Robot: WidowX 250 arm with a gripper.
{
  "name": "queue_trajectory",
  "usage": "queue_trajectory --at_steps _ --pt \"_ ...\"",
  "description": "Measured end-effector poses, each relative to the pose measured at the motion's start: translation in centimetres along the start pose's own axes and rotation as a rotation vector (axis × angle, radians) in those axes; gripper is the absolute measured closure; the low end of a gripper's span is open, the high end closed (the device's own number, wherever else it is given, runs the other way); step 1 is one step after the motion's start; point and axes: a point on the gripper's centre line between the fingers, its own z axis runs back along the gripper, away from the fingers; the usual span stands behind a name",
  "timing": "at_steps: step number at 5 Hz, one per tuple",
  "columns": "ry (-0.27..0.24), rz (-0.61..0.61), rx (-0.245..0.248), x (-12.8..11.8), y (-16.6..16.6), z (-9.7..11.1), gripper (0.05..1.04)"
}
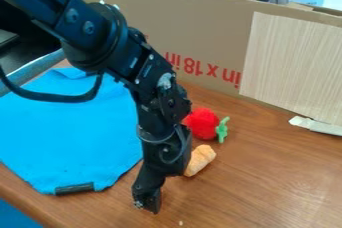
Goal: Put the red hexagonal object on the top right edge of the cloth
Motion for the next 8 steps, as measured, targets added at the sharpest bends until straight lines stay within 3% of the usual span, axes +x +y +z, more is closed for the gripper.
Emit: queue_trajectory --at_steps 1,2,3,4,6,7,8 --pt "0.01 -0.004 -0.013 -0.1 -0.1 -1.2 0.108" --pt "0.032 -0.005 0.022 -0.1 -0.5 -2.0 0.38" --pt "0.035 -0.022 0.039 -0.4 -1.1 -2.1 0.48" --pt "0.036 -0.029 0.019 -1.5 -1.6 -1.9 0.48" --pt "-0.078 0.066 -0.04 -6.3 2.2 1.3 0.48" --pt "-0.085 0.137 -0.064 -7.5 5.1 1.1 0.48" --pt "-0.063 0.234 -0.054 -8.1 8.8 0.3 0.48"
